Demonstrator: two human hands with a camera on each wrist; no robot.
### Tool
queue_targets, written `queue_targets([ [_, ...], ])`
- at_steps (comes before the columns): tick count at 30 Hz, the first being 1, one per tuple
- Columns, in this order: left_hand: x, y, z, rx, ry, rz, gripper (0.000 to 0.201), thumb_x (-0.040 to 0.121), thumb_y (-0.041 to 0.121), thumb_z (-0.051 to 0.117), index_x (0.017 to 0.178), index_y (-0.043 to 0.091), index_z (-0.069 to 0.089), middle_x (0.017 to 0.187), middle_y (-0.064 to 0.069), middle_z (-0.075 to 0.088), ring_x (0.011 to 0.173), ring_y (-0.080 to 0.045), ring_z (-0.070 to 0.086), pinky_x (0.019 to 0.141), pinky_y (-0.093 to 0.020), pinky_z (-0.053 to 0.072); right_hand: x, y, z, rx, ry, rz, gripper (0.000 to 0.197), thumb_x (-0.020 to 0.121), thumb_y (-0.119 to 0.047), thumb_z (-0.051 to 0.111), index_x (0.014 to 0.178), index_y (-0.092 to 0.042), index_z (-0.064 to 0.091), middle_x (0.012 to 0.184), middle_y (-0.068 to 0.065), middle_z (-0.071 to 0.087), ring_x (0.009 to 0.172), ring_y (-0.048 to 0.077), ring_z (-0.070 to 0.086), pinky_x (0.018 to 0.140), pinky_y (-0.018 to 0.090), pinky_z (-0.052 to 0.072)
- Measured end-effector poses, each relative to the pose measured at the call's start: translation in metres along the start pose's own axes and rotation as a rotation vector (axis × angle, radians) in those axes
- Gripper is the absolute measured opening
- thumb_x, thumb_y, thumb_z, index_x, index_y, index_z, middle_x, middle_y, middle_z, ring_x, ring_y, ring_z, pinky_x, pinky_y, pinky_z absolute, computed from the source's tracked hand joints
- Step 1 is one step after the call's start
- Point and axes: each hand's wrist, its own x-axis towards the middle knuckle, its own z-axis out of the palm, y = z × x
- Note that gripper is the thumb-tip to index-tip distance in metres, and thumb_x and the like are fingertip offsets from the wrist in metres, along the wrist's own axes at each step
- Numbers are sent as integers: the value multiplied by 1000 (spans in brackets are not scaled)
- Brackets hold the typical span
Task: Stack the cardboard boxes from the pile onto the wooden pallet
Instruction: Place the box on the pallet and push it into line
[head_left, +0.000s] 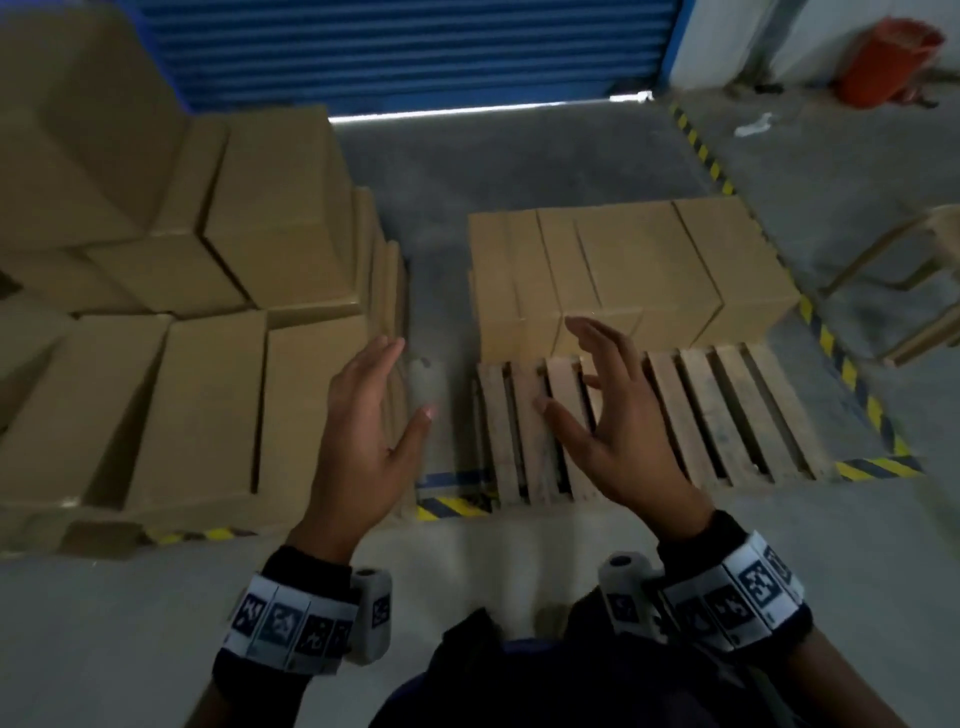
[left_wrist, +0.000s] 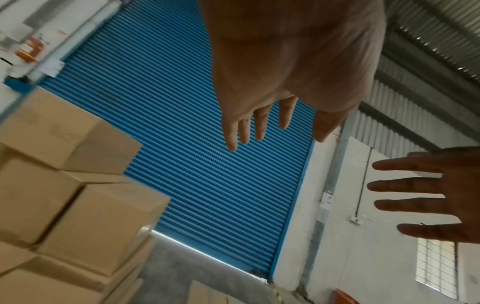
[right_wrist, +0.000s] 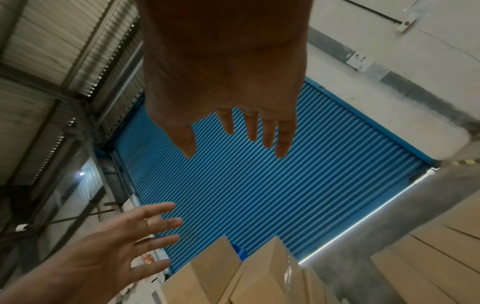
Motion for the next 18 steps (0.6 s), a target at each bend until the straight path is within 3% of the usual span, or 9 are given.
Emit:
queue_targets([
  [7, -94, -1, -53, 96, 164, -95, 61, 95, 38, 56, 144, 4, 47, 148, -15, 47, 140, -27, 41, 117, -33, 32, -53, -38, 21, 34, -133, -78, 69, 91, -49, 59, 147, -14, 40, 149, 1, 36, 138, 18, 40, 104, 47, 47],
  [12, -160, 11, -85, 148, 208, -207, 61, 94, 44, 53, 145, 11, 48, 152, -9, 43, 142, -16, 36, 113, -10, 22, -93, -57, 40, 104, -208, -109, 67, 91, -50, 59, 146, -16, 42, 147, -2, 38, 137, 17, 41, 103, 46, 47],
  [18, -215, -8, -110, 178, 167, -310, 54, 96, 33, 63, 144, 10, 51, 152, -12, 44, 143, -23, 38, 109, -4, 21, -128, -72, 80, 117, -316, -92, 67, 91, -47, 61, 148, -19, 38, 149, 1, 36, 134, 20, 43, 101, 49, 48],
])
